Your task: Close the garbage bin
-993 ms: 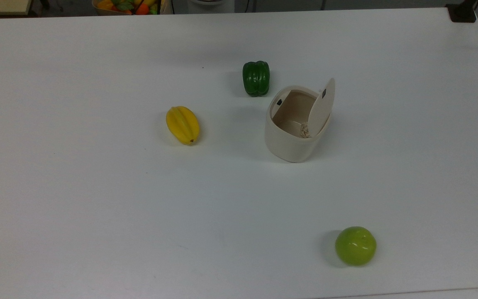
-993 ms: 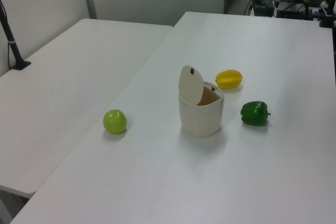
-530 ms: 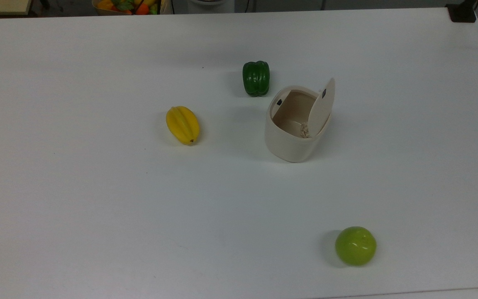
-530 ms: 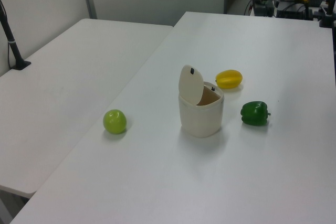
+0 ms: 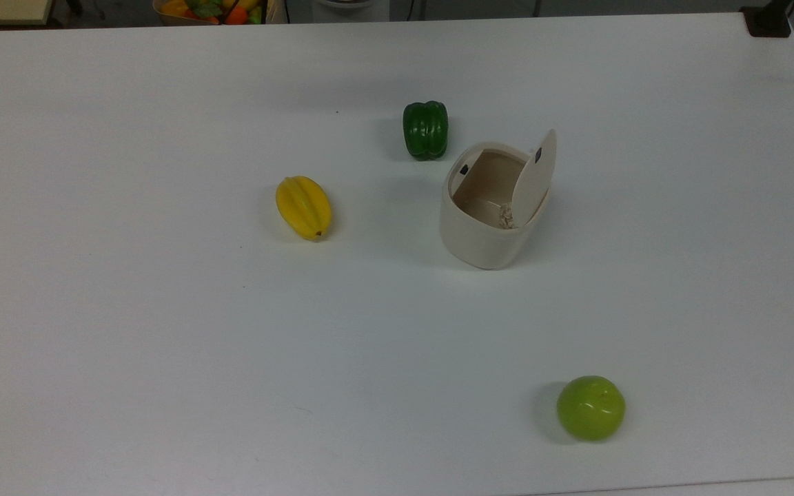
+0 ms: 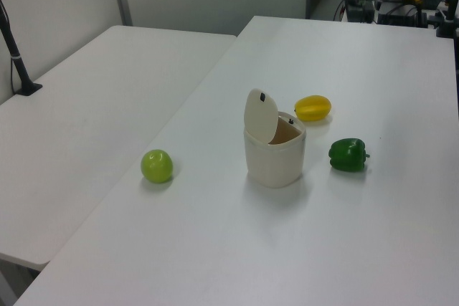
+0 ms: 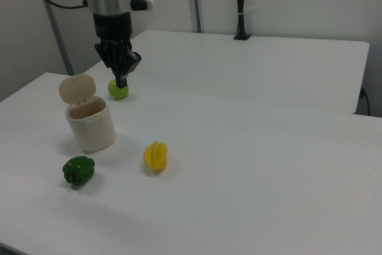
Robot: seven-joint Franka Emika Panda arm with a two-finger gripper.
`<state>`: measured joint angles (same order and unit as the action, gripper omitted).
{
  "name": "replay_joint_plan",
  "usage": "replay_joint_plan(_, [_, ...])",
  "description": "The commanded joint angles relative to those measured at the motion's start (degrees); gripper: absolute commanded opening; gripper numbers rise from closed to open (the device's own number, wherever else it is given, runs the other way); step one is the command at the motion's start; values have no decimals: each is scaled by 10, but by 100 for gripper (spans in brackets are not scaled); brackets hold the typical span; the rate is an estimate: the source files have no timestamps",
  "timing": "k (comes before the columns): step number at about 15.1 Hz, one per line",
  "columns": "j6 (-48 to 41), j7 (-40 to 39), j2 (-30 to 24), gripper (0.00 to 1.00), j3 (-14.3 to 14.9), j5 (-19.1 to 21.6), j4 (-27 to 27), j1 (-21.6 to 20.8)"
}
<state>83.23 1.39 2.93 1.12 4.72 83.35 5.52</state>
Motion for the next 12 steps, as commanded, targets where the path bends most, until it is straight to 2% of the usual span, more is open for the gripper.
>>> replay_joint_plan(1, [6,-86,-13,0,-4,11,12,-8])
replay_joint_plan(5, [9,-224,-12,0,-7,23,12,-38])
replay_joint_plan(8, [13,-334,-5,0,-9,49,12,-44])
replay_joint_plan(12, [18,-412,-1,0,-16,71,11,-76])
